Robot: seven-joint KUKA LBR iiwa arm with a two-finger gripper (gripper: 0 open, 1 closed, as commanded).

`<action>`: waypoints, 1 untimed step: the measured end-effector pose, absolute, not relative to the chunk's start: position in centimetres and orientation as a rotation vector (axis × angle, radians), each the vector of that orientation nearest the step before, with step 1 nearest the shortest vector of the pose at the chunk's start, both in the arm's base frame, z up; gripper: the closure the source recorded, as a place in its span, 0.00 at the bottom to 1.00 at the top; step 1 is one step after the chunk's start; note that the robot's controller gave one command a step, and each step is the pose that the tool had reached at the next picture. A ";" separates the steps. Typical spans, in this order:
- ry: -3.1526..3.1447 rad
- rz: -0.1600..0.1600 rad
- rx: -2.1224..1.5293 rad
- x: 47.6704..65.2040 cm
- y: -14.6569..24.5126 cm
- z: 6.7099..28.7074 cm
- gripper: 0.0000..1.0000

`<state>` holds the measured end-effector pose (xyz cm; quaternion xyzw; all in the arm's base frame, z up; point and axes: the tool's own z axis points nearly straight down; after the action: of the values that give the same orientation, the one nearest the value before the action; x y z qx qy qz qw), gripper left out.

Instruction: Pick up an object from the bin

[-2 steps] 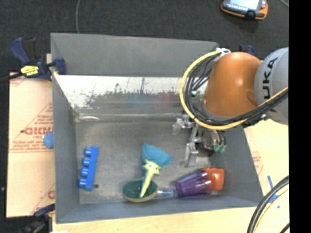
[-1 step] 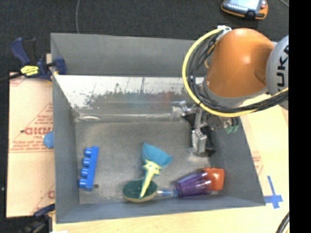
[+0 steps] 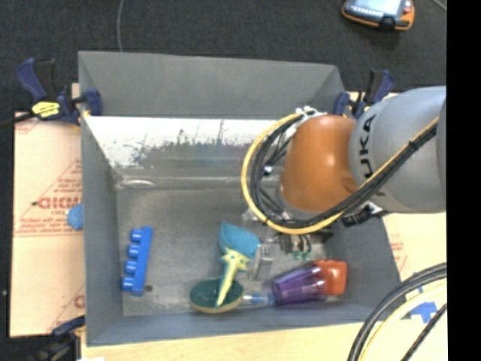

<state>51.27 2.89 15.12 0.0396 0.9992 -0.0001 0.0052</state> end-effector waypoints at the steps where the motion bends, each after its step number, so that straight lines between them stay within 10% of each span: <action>1: 3.137 -0.003 0.048 51.4 3.1 13.6 0.00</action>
Offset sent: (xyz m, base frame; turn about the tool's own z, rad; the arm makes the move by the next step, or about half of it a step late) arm -0.0086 0.0290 -0.0812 -0.3640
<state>51.40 3.10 13.60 0.0154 0.9999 -0.0009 0.0019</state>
